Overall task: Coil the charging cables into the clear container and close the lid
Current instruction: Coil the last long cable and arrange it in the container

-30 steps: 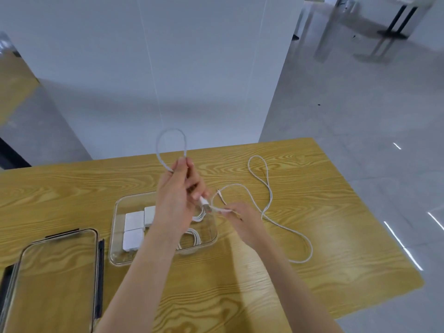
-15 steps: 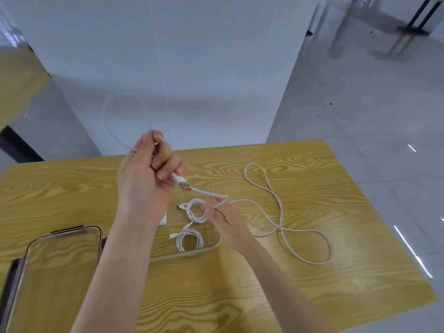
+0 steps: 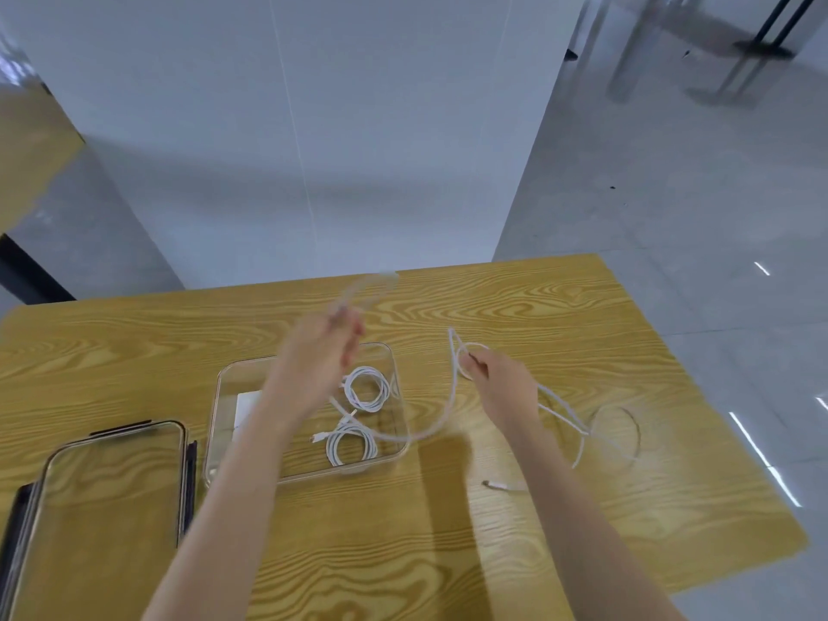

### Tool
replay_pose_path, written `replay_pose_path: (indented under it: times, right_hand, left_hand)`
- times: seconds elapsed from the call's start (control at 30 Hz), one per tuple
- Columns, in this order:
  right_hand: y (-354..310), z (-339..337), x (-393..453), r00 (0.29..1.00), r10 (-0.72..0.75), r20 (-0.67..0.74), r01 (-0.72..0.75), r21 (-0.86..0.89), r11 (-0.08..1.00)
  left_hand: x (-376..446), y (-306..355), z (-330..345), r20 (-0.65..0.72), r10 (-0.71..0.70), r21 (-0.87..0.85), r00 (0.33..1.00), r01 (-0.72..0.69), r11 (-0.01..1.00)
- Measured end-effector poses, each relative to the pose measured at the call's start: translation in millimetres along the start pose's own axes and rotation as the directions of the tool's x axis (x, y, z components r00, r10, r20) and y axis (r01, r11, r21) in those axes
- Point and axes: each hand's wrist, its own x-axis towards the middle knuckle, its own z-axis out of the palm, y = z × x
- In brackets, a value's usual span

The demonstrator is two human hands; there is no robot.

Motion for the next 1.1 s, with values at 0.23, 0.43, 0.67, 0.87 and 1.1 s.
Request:
replay_pose_path:
  times: [0.23,0.43,0.67,0.87,1.1]
  right_hand:
    - [-43,-10,-10,0.974,-0.217,0.069,0.208,0.115,0.971]
    - [-54,-14,-17,0.925,-0.267,0.269,0.204,0.242,0.949]
    - [-44,-19,-23,0.859,-0.27,0.436,-0.062,0.61,0.79]
    - [0,-15,-31,0.809,-0.203,0.551,-0.201,0.585,0.786]
    - [17,-5,-24,0.902,0.003,0.432,-0.22,0.454,0.863]
  left_hand:
    - [5,-47,81,0.155,-0.123,-0.086,0.98,0.138,0.987]
    - [8,-52,84,0.13,-0.154,-0.435,0.979,0.196,0.879]
    - [13,-34,58,0.162,-0.103,-0.8,0.981,0.192,0.569]
    - [34,-19,-11,-0.116,-0.191,-0.926,0.975,-0.036,0.377]
    - [28,-35,-34,-0.294,-0.169,-0.697,0.941,-0.09,0.712]
